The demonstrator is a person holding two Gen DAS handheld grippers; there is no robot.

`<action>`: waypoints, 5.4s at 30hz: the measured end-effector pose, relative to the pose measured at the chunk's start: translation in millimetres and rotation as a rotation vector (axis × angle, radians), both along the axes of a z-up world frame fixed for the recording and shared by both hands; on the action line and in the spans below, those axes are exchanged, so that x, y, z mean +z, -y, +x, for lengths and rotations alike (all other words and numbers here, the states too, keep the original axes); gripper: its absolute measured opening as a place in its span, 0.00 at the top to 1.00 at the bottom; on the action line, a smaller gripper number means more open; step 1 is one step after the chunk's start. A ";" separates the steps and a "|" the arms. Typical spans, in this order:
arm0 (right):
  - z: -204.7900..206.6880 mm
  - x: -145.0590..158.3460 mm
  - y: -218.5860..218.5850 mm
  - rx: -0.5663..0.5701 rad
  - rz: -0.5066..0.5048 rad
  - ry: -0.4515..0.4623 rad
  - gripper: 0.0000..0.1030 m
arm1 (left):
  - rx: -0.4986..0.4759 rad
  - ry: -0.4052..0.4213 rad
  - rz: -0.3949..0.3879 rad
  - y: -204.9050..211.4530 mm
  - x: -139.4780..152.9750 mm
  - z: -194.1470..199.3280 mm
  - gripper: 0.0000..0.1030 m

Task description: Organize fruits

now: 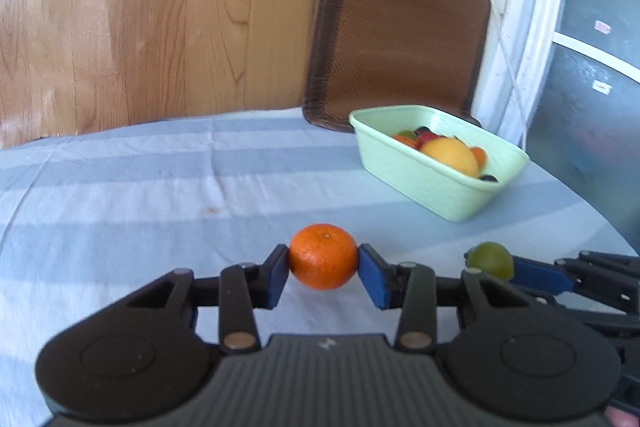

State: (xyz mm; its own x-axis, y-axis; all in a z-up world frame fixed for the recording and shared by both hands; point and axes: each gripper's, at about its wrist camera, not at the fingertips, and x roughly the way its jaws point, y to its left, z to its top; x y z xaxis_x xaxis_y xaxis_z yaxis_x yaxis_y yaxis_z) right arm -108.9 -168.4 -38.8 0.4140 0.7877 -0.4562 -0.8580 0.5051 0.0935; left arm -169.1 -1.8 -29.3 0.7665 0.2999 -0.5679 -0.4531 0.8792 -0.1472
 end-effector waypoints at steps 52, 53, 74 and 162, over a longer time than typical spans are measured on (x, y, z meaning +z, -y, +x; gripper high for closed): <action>-14.4 -12.6 27.3 -0.024 0.027 -0.020 0.57 | 0.098 -0.048 0.240 50.5 -9.0 -17.0 0.12; -14.5 -12.4 27.4 -0.023 0.028 -0.020 0.56 | 0.097 -0.047 0.238 50.0 -9.0 -17.0 0.09; -23.1 -9.0 36.5 0.010 0.099 0.025 0.48 | 0.120 0.111 0.247 53.7 -1.0 -42.5 0.00; -20.2 -14.2 35.4 -0.007 0.047 -0.073 0.40 | 0.139 -0.114 0.161 39.8 -15.3 -23.5 0.01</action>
State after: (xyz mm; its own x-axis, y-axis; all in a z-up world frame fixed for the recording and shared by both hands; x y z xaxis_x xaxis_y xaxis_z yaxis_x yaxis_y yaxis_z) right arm -129.1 -203.8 -53.0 0.3869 0.8058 -0.4482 -0.8442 0.5051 0.1793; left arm -192.6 -41.6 -44.5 0.6450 0.4918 -0.5850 -0.5774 0.8150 0.0485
